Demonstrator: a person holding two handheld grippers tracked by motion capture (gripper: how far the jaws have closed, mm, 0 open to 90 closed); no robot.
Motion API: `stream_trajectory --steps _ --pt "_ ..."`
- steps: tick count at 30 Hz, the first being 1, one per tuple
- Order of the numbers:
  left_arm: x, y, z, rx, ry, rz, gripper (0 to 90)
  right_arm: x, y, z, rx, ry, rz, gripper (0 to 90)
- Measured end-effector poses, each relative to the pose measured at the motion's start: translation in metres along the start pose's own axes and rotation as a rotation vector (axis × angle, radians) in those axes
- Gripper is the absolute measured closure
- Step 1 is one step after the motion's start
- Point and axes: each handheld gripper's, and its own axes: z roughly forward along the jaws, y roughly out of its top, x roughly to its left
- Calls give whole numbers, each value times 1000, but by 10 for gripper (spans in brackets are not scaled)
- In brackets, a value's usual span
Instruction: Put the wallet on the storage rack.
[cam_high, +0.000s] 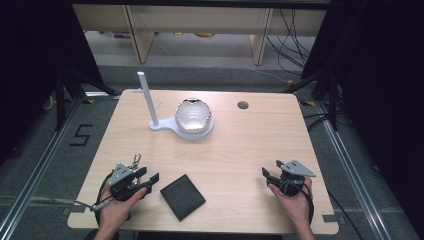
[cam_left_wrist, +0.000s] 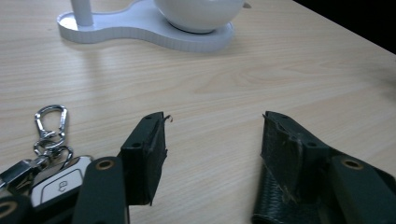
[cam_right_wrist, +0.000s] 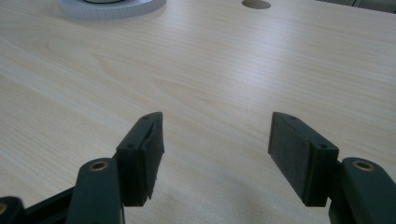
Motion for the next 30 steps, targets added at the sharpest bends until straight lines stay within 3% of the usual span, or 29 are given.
stream_trajectory --steps 3,4,5,9,10,13,15,17,18,24,30 --pt "-4 9 1 77 -30 -11 377 0 0 0 -3 0 0 365" --pt "-4 9 1 77 -30 -11 374 0 0 0 -3 0 0 365" --pt "-6 14 2 126 -60 -16 368 0 0 -1 -5 4 3 363" --pt "-9 19 5 184 -50 23 356 0 0 -1 -3 5 4 362" --pt "-10 24 6 264 -62 56 351 0 0 0 1 2 0 361" --pt "-14 30 11 354 -81 88 342 0 0 1 9 5 -5 360" --pt "-17 33 14 368 -86 95 342 1 1 1 12 4 -6 360" --pt "-26 40 22 431 -107 102 334 2 1 1 23 -6 -6 359" --pt "-26 40 22 431 -107 102 333 2 1 1 23 -6 -6 359" --pt "-39 47 47 555 -135 154 328 1 1 1 20 1 4 356" --pt "-42 46 62 612 -120 168 328 3 1 1 26 4 23 356"
